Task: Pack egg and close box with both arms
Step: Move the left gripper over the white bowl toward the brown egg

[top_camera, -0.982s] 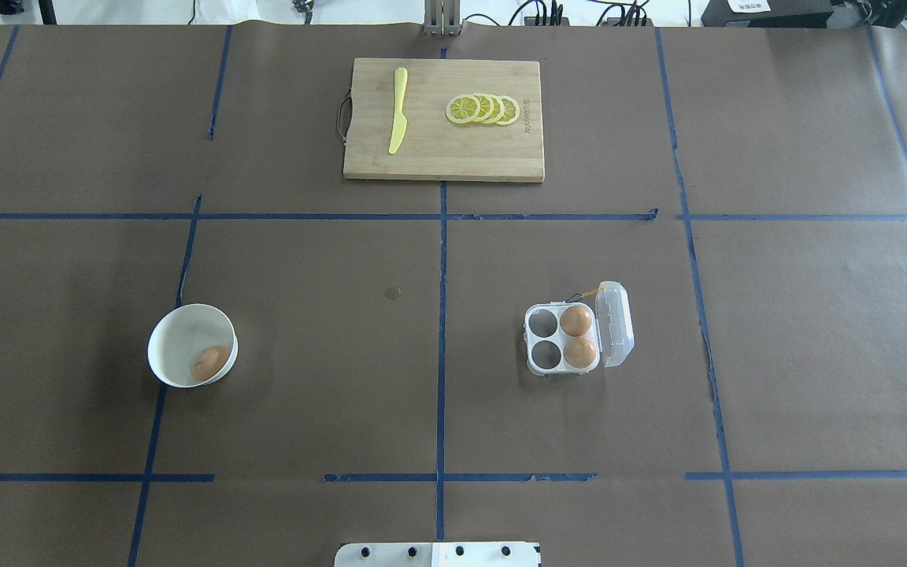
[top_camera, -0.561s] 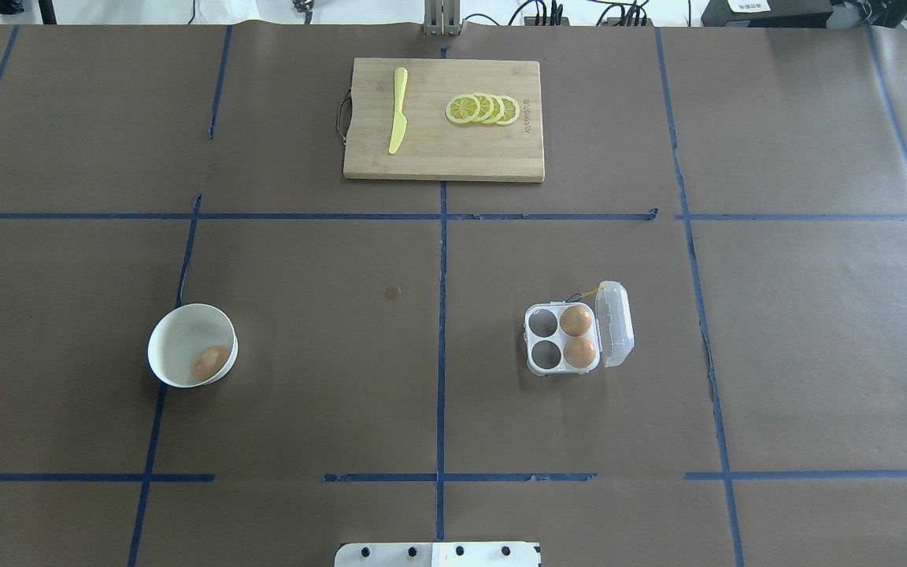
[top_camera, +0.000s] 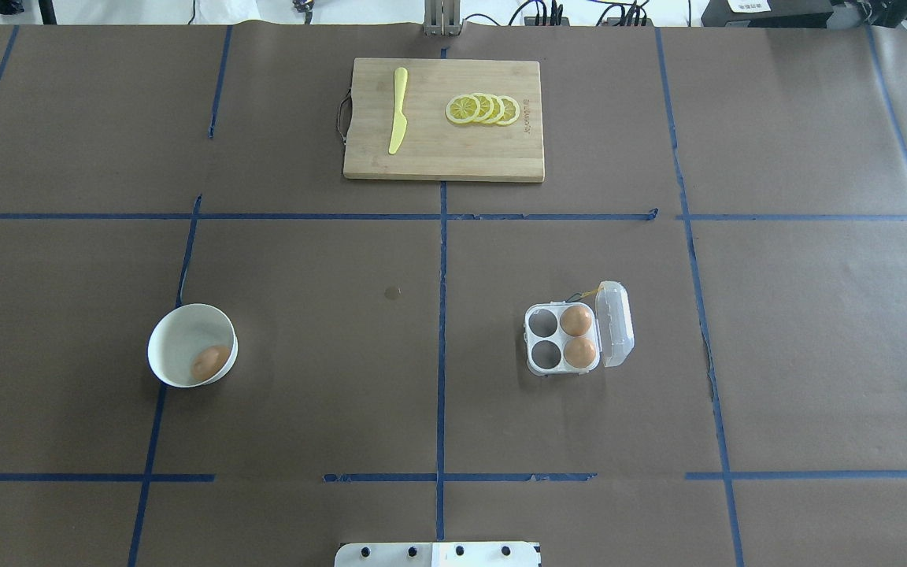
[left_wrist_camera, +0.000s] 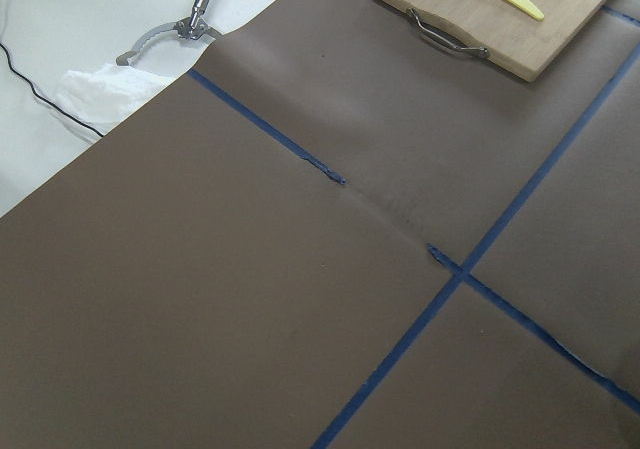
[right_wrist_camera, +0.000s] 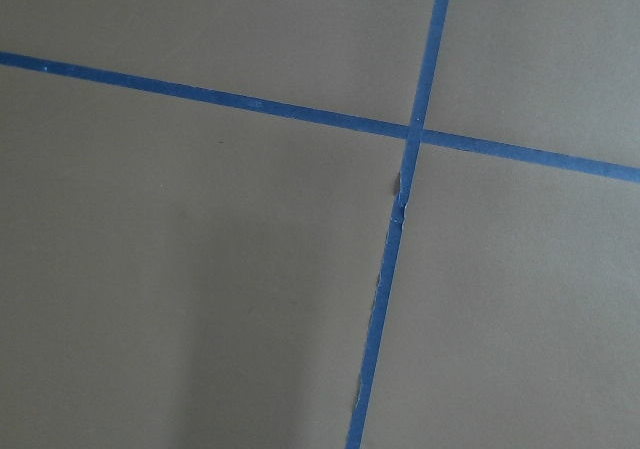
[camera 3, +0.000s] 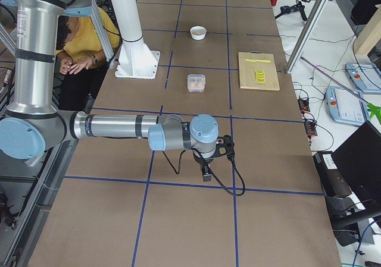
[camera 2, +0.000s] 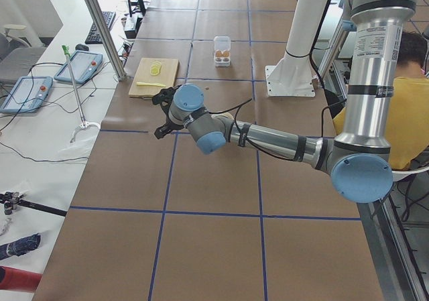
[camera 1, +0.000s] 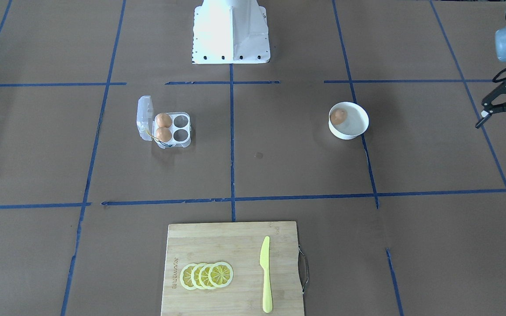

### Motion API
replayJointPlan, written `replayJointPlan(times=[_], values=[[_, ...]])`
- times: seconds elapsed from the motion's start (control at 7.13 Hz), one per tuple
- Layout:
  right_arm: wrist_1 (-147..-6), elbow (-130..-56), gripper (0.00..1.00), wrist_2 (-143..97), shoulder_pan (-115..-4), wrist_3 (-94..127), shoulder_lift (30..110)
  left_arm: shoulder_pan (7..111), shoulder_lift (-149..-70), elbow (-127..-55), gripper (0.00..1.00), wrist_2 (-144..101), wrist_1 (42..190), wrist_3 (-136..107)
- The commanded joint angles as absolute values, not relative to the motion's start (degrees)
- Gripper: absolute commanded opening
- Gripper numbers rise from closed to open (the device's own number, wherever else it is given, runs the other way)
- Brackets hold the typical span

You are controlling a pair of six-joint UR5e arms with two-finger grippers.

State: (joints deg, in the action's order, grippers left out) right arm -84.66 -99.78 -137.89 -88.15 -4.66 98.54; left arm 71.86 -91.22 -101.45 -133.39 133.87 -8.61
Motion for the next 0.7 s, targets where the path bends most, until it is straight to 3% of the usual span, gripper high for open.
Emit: replayJointPlan(times=[0.0, 0.14, 0.28, 0.42, 0.56], values=[[-84.73, -99.76, 1.00, -137.99, -88.15, -4.66, 98.61, 56.59, -89.21, -109.32, 1.00, -123.27, 133.68, -25.86], [-84.73, -99.76, 1.00, -137.99, -88.15, -4.66, 98.79, 49.38, -89.21, -110.55, 0.98, -117.31, 133.68, -37.33], [-84.73, -99.76, 1.00, -137.99, -88.15, -4.75, 98.88, 44.00, -89.21, -111.96, 0.86, -112.37, 133.77, -46.58], [-84.64, -99.76, 1.00, -137.99, -88.15, -4.75, 98.88, 40.90, -89.12, -111.97, 0.86, -110.41, 133.68, -46.84], [-84.64, -99.84, 1.00, -137.99, -88.15, -4.66, 98.88, 37.82, -87.90, -111.97, 0.79, -108.22, 133.77, -46.93]])
